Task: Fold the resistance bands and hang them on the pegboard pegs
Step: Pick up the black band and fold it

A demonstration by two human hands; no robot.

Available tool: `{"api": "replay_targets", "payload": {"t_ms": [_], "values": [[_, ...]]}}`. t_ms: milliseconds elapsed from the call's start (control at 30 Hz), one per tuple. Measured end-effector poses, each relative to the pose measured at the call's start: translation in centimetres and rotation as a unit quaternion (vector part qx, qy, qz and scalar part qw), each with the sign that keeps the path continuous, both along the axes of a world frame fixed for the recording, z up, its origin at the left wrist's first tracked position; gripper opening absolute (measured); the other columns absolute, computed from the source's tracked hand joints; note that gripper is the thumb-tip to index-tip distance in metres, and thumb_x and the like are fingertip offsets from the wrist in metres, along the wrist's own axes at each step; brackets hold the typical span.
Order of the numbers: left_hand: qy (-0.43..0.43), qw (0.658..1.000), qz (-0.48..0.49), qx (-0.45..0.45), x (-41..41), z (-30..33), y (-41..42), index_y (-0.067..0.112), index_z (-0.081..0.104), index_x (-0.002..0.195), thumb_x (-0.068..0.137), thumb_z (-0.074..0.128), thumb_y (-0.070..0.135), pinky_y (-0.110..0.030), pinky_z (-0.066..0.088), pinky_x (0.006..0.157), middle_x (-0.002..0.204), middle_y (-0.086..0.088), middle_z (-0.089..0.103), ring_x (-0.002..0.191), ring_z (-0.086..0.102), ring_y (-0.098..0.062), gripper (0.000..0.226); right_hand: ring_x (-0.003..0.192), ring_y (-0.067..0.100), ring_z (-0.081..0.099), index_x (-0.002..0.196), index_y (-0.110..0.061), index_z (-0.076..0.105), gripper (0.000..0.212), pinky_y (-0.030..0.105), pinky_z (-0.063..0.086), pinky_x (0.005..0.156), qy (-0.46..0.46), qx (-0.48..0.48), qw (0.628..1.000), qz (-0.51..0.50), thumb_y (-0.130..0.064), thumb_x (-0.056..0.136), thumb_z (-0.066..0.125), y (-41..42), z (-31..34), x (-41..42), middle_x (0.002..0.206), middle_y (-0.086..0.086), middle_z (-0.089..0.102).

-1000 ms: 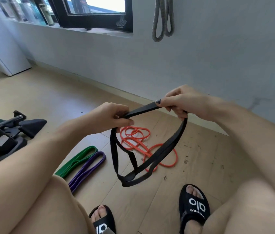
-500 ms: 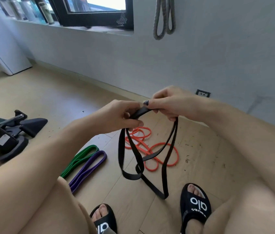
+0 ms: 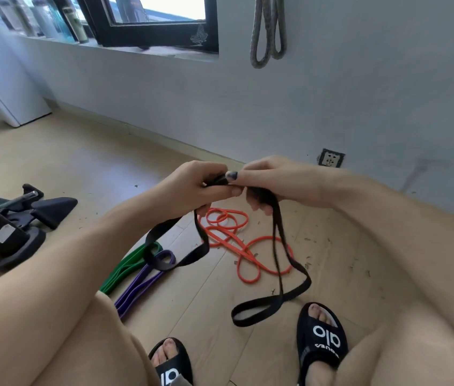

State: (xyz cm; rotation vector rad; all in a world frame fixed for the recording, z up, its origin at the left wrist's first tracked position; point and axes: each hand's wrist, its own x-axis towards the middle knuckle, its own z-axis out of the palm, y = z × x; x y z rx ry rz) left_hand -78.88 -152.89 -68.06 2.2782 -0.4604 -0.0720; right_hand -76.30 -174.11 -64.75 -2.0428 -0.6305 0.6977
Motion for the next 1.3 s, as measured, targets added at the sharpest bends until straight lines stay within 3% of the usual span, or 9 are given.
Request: {"api": "replay_targets", "payload": {"t_ms": [100,233,333,433,567,833,933,1167,1300], "values": [[0.020,1.000,-0.001,-0.024,-0.1,-0.1,0.1,0.009,0.063,0.084,0.093,0.074,0.024,-0.043,0.052,0.056,0.066,-0.011,0.050,0.052,0.056,-0.022,0.020,0.052,0.015,0.040,0.090,-0.001,0.065,0.046,0.029,0.038,0.054,-0.042,0.016,0.999,0.004,-0.046,0.097,0.065,0.0,0.1,0.3,0.059,0.000,0.045],[0.071,0.997,0.006,0.023,-0.1,-0.8,1.7,0.013,0.056,0.081,0.094,0.074,0.023,-0.045,0.058,0.068,0.064,-0.006,0.062,0.066,0.068,-0.035,0.025,0.049,0.014,0.029,0.065,-0.018,0.057,0.038,0.027,0.030,0.048,-0.014,0.052,0.998,-0.025,-0.037,0.095,0.070,-2.1,0.8,1.0,0.056,-0.003,0.035],[0.083,0.996,0.019,0.032,0.0,-0.9,2.1,0.013,0.060,0.082,0.095,0.072,0.028,-0.049,0.057,0.068,0.065,-0.014,0.062,0.061,0.062,-0.035,0.024,0.050,0.016,0.032,0.068,-0.016,0.054,0.038,0.027,0.033,0.050,0.002,0.027,0.999,-0.019,-0.035,0.097,0.067,-3.5,0.9,1.3,0.057,-0.001,0.035],[0.089,0.996,0.010,0.023,-0.4,-0.7,1.3,0.024,0.066,0.079,0.095,0.072,0.030,-0.038,0.054,0.059,0.060,0.000,0.056,0.053,0.057,-0.021,0.019,0.056,0.019,0.048,0.074,-0.012,0.061,0.035,0.029,0.045,0.057,0.040,-0.002,0.999,-0.013,-0.036,0.100,0.063,-3.7,0.7,1.2,0.060,0.004,0.049],[0.086,0.996,0.018,-0.010,-0.3,-0.4,0.6,0.025,0.059,0.070,0.095,0.073,0.025,-0.035,0.054,0.057,0.057,0.003,0.053,0.051,0.056,-0.018,0.029,0.067,0.019,0.060,0.109,-0.007,0.068,0.038,0.030,0.053,0.064,0.070,0.019,0.997,-0.007,-0.042,0.099,0.059,-2.6,0.7,0.7,0.083,0.007,0.069],[0.125,0.992,-0.008,-0.020,-0.2,-0.6,1.0,0.004,0.057,0.084,0.093,0.076,0.021,-0.048,0.058,0.074,0.067,-0.010,0.062,0.065,0.066,-0.027,0.027,0.051,0.014,0.037,0.075,-0.011,0.055,0.034,0.028,0.037,0.052,0.008,-0.002,1.000,-0.009,-0.033,0.098,0.067,-2.6,0.7,1.0,0.058,0.000,0.043],[0.138,0.990,-0.005,0.003,-0.1,-0.9,2.0,0.023,0.065,0.075,0.093,0.074,0.030,-0.055,0.056,0.082,0.065,-0.004,0.063,0.066,0.063,-0.020,0.021,0.052,0.015,0.036,0.076,-0.010,0.055,0.032,0.029,0.035,0.053,0.016,-0.016,1.000,-0.017,-0.031,0.096,0.069,-3.7,0.8,1.4,0.059,0.002,0.042],[0.155,0.988,-0.025,-0.001,-0.5,-0.5,0.2,0.016,0.068,0.079,0.095,0.074,0.027,-0.040,0.050,0.067,0.057,-0.001,0.058,0.056,0.056,-0.019,0.020,0.061,0.018,0.055,0.110,-0.010,0.070,0.045,0.028,0.051,0.059,0.084,-0.031,0.996,0.018,-0.051,0.100,0.056,-1.2,0.3,0.4,0.080,0.007,0.067],[0.182,0.981,-0.036,-0.054,-0.7,-0.5,-0.9,0.006,0.070,0.100,0.090,0.076,0.032,-0.043,0.049,0.072,0.068,-0.005,0.054,0.065,0.054,-0.022,0.028,0.051,0.015,0.044,0.087,-0.009,0.069,0.030,0.031,0.044,0.056,0.055,-0.038,0.997,0.034,-0.035,0.101,0.062,-0.3,-0.1,0.2,0.060,0.002,0.050]]}}
